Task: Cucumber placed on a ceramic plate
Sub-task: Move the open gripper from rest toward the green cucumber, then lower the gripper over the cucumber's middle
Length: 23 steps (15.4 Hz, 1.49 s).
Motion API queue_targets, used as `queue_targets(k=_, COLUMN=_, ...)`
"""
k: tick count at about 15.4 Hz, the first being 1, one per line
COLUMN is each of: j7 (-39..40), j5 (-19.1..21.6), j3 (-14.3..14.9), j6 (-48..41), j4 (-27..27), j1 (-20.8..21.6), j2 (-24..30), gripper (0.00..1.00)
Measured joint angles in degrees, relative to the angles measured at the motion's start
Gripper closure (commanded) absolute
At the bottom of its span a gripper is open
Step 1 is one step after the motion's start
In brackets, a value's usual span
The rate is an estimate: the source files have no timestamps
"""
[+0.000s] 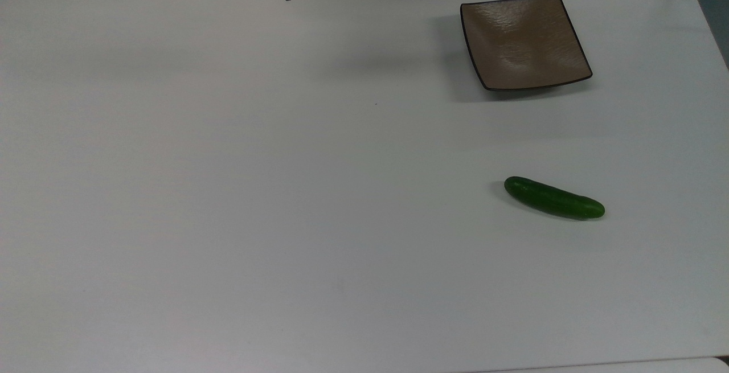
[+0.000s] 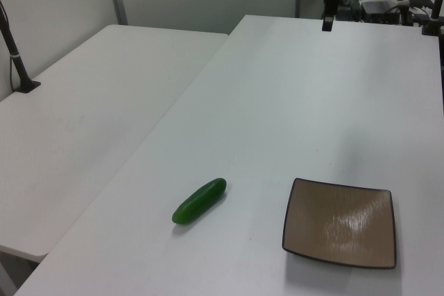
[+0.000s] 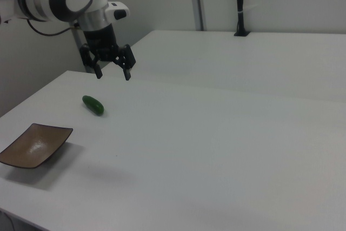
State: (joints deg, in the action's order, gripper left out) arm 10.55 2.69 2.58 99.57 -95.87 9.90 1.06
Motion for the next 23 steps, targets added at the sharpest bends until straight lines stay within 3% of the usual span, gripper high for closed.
queue_targets(k=4, j7=10.0, j5=0.1, j3=-1.3, j6=2.6, j4=-0.2, j1=0.2, j2=-2.1, gripper=0.00)
queue_targets(k=7, j7=15.0, j5=0.1, j3=-4.2, j6=6.0, j4=-0.3, j1=0.4, j2=-4.2, gripper=0.00)
queue_targets(k=14, j7=15.6, j5=0.1, j3=-10.2, j6=10.8, j4=1.5, j1=1.8, j2=-9.9, gripper=0.00)
queue_targets(k=23, j7=11.6, j5=-3.7, j3=-10.7, j6=19.8, j4=9.9, j1=10.3, j2=-22.0, gripper=0.00)
